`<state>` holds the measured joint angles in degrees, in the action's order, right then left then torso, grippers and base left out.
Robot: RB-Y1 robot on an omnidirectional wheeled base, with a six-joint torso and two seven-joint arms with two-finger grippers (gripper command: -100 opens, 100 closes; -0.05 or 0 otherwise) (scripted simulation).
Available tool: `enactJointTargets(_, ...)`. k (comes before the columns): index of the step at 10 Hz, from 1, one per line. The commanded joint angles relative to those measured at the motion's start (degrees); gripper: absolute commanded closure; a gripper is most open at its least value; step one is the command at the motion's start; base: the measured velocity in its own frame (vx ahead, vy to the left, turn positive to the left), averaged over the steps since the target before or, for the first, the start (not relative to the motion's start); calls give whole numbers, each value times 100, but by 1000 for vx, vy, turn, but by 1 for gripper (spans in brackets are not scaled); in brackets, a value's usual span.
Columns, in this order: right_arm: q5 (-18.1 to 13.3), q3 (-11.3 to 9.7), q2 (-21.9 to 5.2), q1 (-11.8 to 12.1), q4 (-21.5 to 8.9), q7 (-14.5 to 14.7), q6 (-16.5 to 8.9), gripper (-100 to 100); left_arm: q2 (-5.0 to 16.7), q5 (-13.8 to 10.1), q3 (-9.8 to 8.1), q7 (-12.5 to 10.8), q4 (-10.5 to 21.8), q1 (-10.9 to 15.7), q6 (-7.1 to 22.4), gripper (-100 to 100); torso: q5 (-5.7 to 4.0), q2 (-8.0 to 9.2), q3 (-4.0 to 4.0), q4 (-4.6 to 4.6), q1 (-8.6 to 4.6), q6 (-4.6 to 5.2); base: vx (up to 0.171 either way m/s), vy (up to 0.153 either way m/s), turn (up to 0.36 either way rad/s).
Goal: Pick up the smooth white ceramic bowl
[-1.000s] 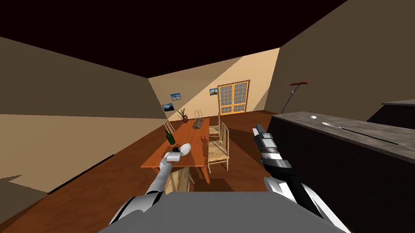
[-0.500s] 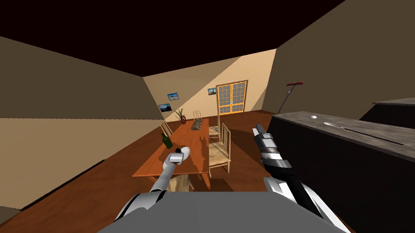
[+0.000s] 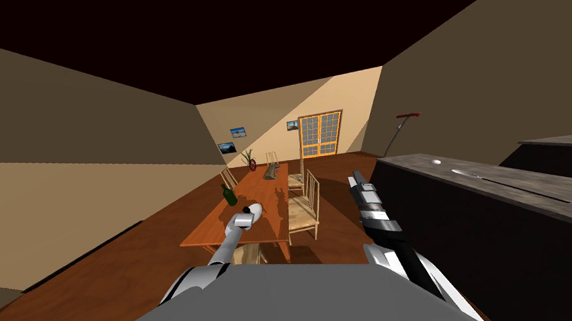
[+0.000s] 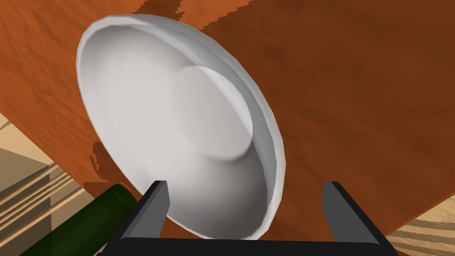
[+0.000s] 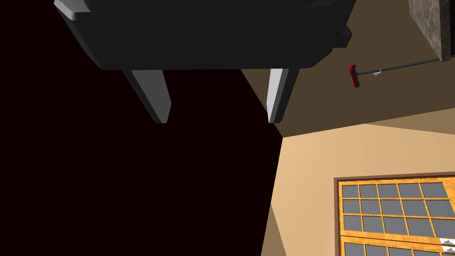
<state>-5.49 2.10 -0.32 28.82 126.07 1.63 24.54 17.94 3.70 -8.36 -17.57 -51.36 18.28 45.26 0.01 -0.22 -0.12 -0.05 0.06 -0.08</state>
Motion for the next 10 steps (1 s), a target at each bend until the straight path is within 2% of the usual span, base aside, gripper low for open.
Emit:
enactJointTargets(1,0,0,0,0,0,0,0,0,-24,26,-8,-2,138,-35,-201,-100,0,0,0,0,0,0,61,10,11)
enactJointTargets(2,0,0,0,0,0,0,0,0,-33,36,-13,1,212,-47,-296,-100,0,-4,-2,-1,-2,0,65,9,18)
enactJointTargets(3,0,0,0,0,0,0,0,0,-16,15,-13,12,165,-41,-226,-100,0,-6,-3,-1,-2,0,27,5,4)
enactJointTargets(4,0,0,0,0,0,0,0,0,-18,16,-13,12,169,-46,-247,100,-1,4,2,0,-4,1,0,0,0)
enactJointTargets(8,0,0,0,-1,0,0,0,0,-20,16,-11,14,171,-47,-241,100,-3,19,12,6,-8,-1,1,1,-3)
enactJointTargets(9,0,0,0,-1,0,0,0,0,-20,16,-11,15,172,-48,-240,0,-4,21,14,8,-9,-1,0,0,0)
enactJointTargets(10,0,0,0,-1,0,0,0,0,-11,12,0,-5,27,-16,-60,100,-5,23,15,9,-10,-1,-41,-13,-20)
